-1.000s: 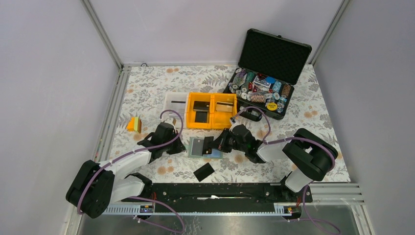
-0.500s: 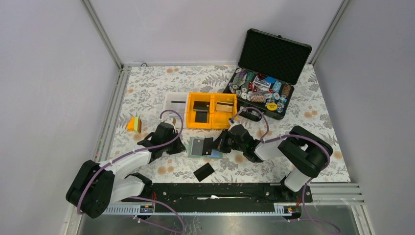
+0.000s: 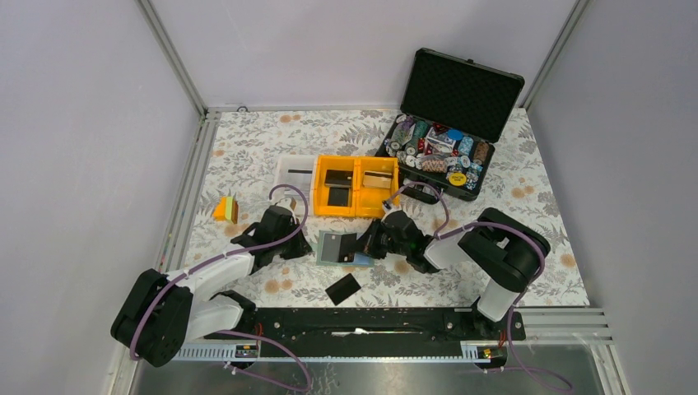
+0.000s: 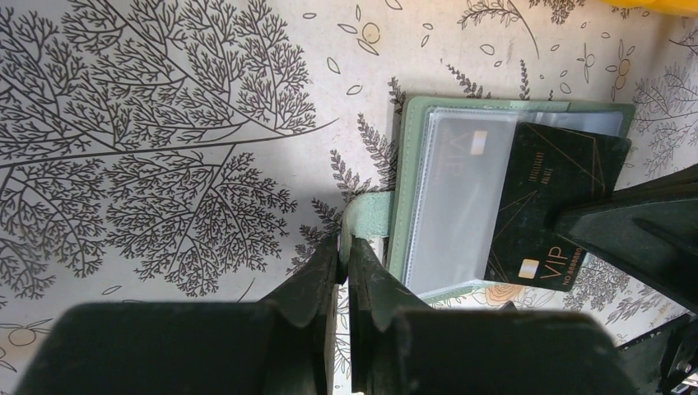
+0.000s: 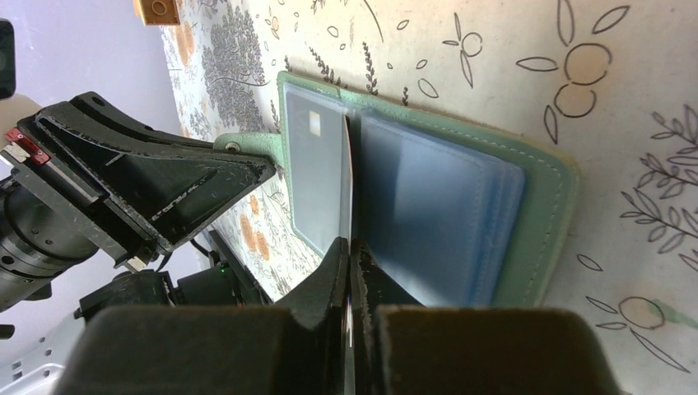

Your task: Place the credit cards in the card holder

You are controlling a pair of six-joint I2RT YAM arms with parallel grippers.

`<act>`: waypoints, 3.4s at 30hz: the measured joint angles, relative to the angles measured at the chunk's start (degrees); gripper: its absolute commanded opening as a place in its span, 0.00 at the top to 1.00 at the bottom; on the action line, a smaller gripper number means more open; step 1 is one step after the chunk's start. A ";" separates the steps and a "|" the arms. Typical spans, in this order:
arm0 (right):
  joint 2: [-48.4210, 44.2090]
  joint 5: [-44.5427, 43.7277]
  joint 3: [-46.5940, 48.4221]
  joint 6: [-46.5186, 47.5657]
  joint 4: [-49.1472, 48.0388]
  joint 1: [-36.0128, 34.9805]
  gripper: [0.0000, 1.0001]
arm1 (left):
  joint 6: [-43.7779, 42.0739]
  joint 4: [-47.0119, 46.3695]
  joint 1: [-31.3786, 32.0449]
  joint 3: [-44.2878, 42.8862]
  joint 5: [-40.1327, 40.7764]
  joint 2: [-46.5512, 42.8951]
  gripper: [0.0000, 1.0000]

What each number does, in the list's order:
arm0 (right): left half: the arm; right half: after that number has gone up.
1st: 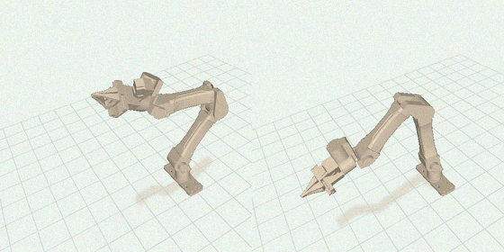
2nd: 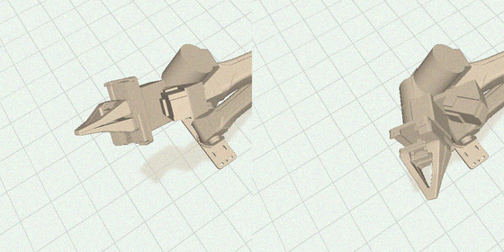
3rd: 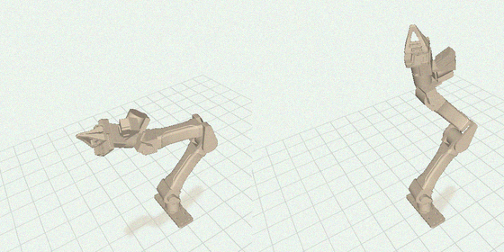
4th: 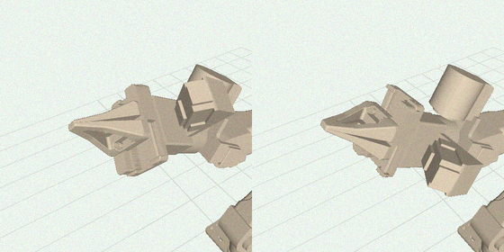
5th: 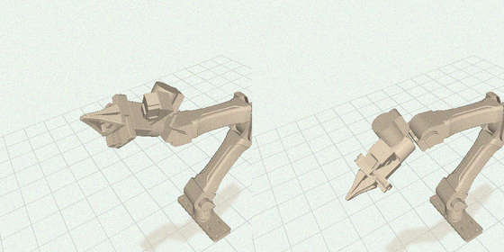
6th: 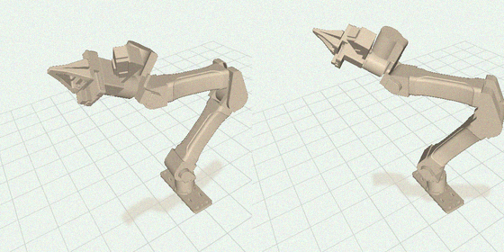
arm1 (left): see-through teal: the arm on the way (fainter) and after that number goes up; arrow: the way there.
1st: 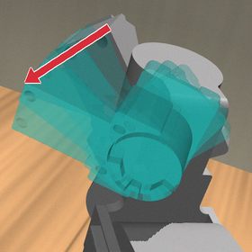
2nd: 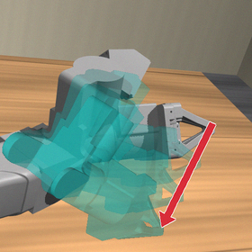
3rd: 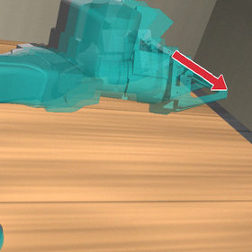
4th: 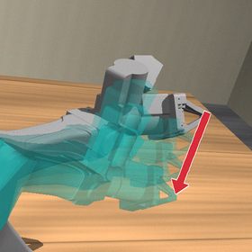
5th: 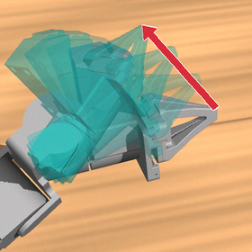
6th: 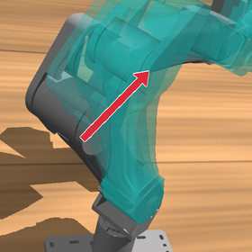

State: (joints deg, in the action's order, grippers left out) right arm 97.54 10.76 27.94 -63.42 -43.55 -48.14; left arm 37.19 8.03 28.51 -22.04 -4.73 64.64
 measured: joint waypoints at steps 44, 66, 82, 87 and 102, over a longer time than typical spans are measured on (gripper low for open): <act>-0.81 -4.31 9.53 7.91 16.92 -2.32 0.53 | -1.68 -1.38 0.02 0.00 -2.12 0.79 1.00; -1.07 -10.82 14.27 13.70 26.32 -4.87 0.69 | -1.84 -1.88 0.00 0.00 -3.23 0.98 1.00; 4.66 -10.88 21.11 13.77 26.99 -7.45 0.64 | 0.37 -5.57 -0.02 0.70 -5.97 2.51 1.00; 4.72 -11.21 22.38 13.60 28.41 -7.58 0.61 | 1.31 -6.45 -0.11 1.20 -6.21 2.62 1.00; 3.78 -11.08 20.11 4.63 25.99 -8.07 0.60 | 1.90 -5.79 0.22 1.20 -3.08 2.21 1.00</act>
State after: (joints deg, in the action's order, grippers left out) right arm 101.32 -0.32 48.05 -58.78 -17.56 -56.21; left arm 39.09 2.24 28.73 -20.84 -7.81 66.85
